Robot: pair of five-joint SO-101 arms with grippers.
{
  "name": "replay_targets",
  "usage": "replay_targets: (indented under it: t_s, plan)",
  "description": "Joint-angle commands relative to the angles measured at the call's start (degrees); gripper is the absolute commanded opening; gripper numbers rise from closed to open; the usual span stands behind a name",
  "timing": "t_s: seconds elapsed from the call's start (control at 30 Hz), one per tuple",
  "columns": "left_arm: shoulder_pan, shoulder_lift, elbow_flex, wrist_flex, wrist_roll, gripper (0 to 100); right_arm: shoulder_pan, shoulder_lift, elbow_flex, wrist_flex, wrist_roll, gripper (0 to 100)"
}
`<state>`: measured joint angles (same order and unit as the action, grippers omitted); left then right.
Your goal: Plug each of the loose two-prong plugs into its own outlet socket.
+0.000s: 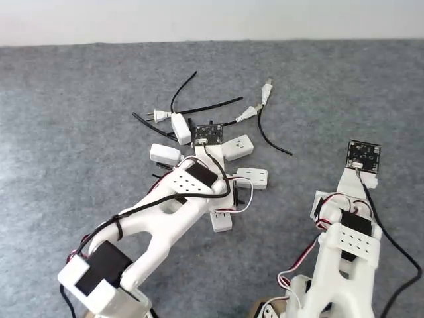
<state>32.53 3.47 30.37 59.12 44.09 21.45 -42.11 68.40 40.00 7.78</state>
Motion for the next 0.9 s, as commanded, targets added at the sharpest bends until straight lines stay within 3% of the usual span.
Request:
replay_targets:
  t_s: [0.0, 0.47, 0.73, 0.87]
  plan:
    - [-1.49, -1.41, 2.42, -2.73, 0.26, 11, 0.31, -0.22, -0.79, -1.19, 0.79, 1.5]
    - [-1.58, -2.02, 4.26, -3.16, -2.37, 12, 0.31, 0.04, -0.79, -1.27, 1.23, 1.5]
    - [-1.32, -1.85, 2.68, 0.79, 2.81, 29, 0.31, 0.13, -0.79, -1.27, 3.69, 1.5]
    - [-1.14, -1.49, 2.95, 0.79, 2.81, 30, 0.31, 0.13, -0.79, -1.27, 3.69, 1.5]
